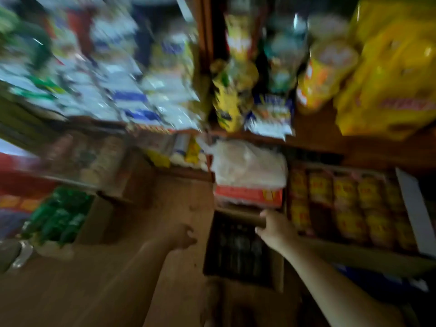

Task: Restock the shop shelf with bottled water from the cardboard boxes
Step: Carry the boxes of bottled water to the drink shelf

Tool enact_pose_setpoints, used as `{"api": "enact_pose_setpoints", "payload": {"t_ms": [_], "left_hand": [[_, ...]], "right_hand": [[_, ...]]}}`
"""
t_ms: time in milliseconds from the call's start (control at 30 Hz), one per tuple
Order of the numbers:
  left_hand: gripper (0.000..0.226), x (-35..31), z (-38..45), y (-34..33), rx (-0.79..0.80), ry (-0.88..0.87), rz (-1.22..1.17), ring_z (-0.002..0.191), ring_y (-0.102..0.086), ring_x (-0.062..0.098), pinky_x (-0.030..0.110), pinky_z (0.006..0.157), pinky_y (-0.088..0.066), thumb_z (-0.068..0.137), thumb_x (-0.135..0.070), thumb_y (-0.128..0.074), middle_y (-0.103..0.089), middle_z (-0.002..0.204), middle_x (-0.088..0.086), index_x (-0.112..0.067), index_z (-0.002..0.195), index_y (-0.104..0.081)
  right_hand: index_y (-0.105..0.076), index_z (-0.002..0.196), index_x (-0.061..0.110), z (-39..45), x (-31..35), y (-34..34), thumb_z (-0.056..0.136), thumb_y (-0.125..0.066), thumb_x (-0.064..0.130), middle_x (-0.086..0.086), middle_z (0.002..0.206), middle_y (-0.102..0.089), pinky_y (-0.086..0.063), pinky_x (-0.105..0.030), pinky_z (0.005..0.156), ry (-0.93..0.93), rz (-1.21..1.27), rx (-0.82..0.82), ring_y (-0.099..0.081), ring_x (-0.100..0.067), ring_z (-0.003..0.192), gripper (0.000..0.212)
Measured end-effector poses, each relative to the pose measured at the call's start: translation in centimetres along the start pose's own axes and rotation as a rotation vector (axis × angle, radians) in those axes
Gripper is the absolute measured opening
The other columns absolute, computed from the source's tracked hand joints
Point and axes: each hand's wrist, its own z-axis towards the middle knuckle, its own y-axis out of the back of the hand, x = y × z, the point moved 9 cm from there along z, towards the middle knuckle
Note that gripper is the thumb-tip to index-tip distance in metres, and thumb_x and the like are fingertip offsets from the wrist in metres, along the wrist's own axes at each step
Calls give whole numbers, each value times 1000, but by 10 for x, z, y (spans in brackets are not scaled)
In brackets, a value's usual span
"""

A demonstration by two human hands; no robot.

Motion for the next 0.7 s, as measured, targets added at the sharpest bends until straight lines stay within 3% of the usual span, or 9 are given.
{"api": "enact_pose_setpoints", "payload": {"t_ms": [100,167,300,433,500,567,700], "left_hand": [[46,19,-74,69,-94,-23,36,109,-61,26,25,78,-48,92,-28,-58,-59,126,13,-9,132,-50],[43,42,-128,118,-194,-40,32,119,-54,24,30,94,-44,92,-31,-55,-55,132,7,-12,130,-53],[38,122,-235,203,-361,-50,-12,101,-62,16,21,84,-45,82,-43,-58,-63,116,1,-25,115,-61],[38,220,-352,278,-618,40,18,120,-53,25,27,95,-37,96,-27,-50,-57,132,12,-11,129,-56],[37,281,-404,301,-742,123,26,117,-55,28,29,92,-39,96,-31,-49,-59,129,13,-11,125,-58],[37,348,-450,312,-847,200,-12,116,-56,29,30,91,-42,94,-36,-49,-60,126,11,-17,124,-58],[46,480,-528,318,-948,351,-92,116,-56,29,35,95,-46,93,-49,-43,-60,127,11,-19,125,-57]], "right_hand": [[-57,119,22,-24,85,33,82,-66,43,-1,119,-60,-44,-26,84,167,-25,78,-58,-18,107,44],[-57,111,22,-43,153,54,80,-68,46,0,112,-60,-44,-28,82,288,-67,144,-56,-14,98,40],[-56,122,19,-95,316,93,85,-64,44,-2,123,-59,-41,-14,71,563,-253,141,-56,-18,113,45],[-59,108,21,-158,482,107,86,-59,52,-2,106,-62,-43,-28,74,787,-363,27,-60,-20,102,38],[-58,110,19,-200,559,93,87,-58,53,-3,107,-61,-42,-29,71,908,-433,-14,-59,-21,101,42],[-61,112,16,-243,631,62,88,-54,56,-7,113,-63,-47,-31,79,1030,-506,-34,-59,-25,104,46],[-60,113,18,-334,768,-18,93,-41,57,-11,121,-62,-46,-34,88,1246,-522,-53,-57,-28,113,48]]}}
